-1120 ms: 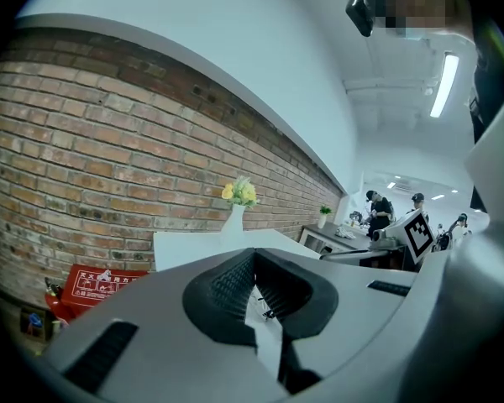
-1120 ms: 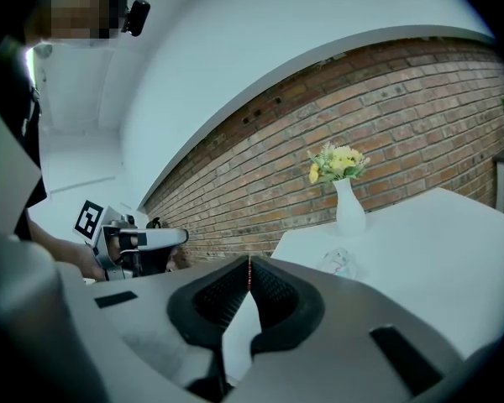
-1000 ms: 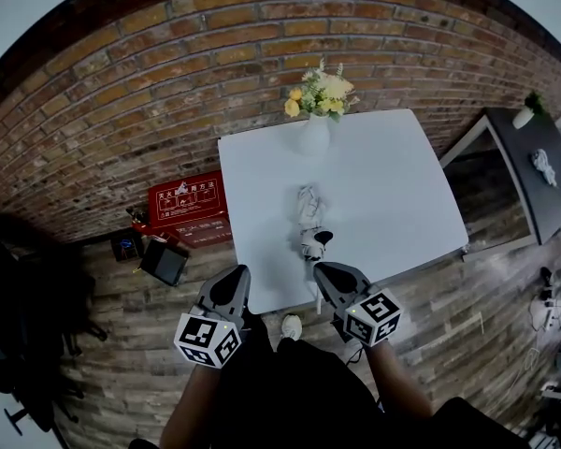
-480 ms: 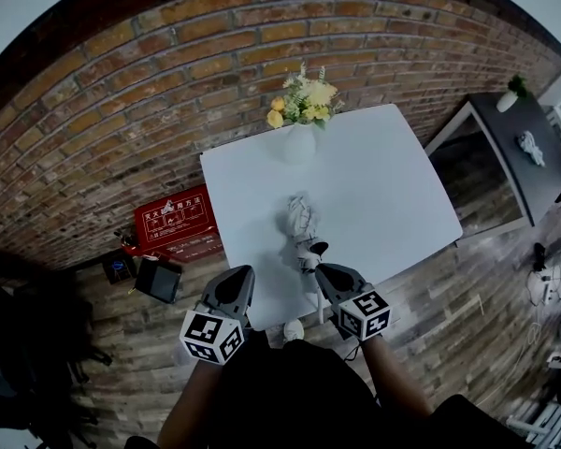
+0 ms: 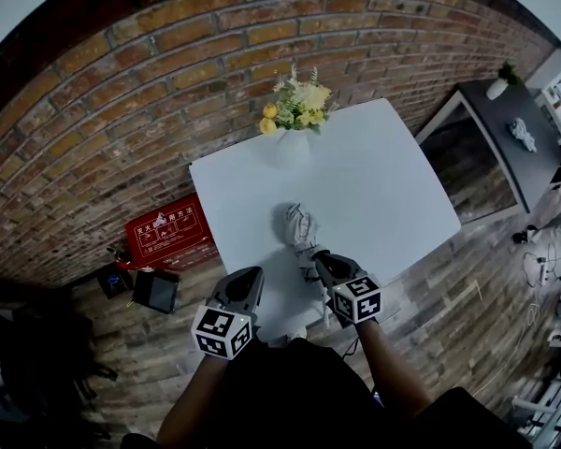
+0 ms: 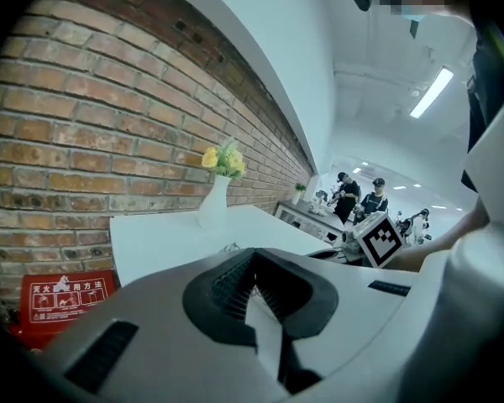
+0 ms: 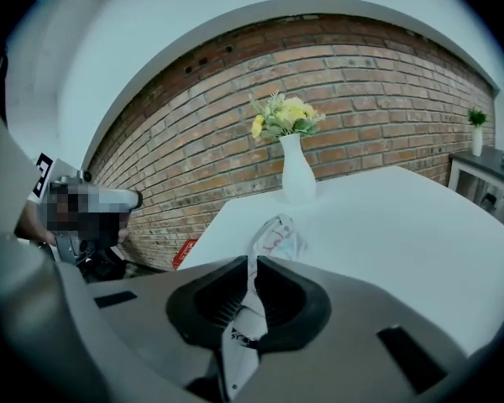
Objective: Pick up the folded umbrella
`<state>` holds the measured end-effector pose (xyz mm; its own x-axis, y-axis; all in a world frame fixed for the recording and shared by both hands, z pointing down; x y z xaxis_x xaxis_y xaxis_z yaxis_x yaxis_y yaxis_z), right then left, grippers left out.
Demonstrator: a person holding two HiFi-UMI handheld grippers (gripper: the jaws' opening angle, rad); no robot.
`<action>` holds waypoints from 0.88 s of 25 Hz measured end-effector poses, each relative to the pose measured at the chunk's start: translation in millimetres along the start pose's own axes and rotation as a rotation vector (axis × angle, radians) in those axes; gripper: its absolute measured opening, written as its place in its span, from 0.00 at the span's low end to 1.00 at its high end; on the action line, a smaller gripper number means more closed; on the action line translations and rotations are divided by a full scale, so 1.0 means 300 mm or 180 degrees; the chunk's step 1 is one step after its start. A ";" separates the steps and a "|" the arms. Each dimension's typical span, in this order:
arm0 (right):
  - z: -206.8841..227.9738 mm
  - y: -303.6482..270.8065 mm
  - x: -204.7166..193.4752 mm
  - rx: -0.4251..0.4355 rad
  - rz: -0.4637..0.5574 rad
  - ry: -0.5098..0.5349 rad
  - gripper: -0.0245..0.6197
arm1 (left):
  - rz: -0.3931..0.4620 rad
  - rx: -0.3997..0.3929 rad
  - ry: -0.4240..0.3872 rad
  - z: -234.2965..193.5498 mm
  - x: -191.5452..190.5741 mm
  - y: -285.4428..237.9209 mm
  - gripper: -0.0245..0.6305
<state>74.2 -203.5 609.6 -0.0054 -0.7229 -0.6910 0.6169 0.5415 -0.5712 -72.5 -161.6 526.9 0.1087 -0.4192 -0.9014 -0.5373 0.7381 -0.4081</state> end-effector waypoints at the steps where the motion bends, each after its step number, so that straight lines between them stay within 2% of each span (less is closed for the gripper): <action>1: 0.006 -0.009 0.004 -0.0027 -0.0016 0.0007 0.08 | -0.0009 -0.0026 0.0002 -0.006 -0.001 -0.009 0.06; 5: 0.029 -0.044 0.013 -0.0092 -0.0053 -0.0013 0.10 | -0.0039 -0.0125 -0.0010 -0.027 -0.001 -0.042 0.06; 7: 0.034 -0.069 0.008 -0.0072 -0.0117 -0.0052 0.24 | -0.0059 -0.0149 -0.0004 -0.038 -0.005 -0.049 0.06; 13: 0.082 -0.145 -0.001 -0.0139 -0.0335 -0.0155 0.47 | -0.0113 -0.0184 0.0028 -0.069 -0.014 -0.067 0.06; 22: 0.124 -0.259 -0.080 -0.0170 -0.0761 -0.0240 0.54 | -0.0187 -0.0160 0.0026 -0.113 -0.031 -0.072 0.06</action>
<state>55.8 -244.0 687.0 -0.0861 -0.8619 -0.4997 0.5626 0.3719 -0.7383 -90.2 -191.7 549.0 0.1347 -0.4656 -0.8747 -0.5715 0.6846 -0.4524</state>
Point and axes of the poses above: the fingertips, and each gripper's own axes: y backward along the fingers, z to its right, x out of its top, the point moved 1 cm from there along y, backward along the fingers, and after that the axes turned 12 degrees about -y, right-handed, at the moved point
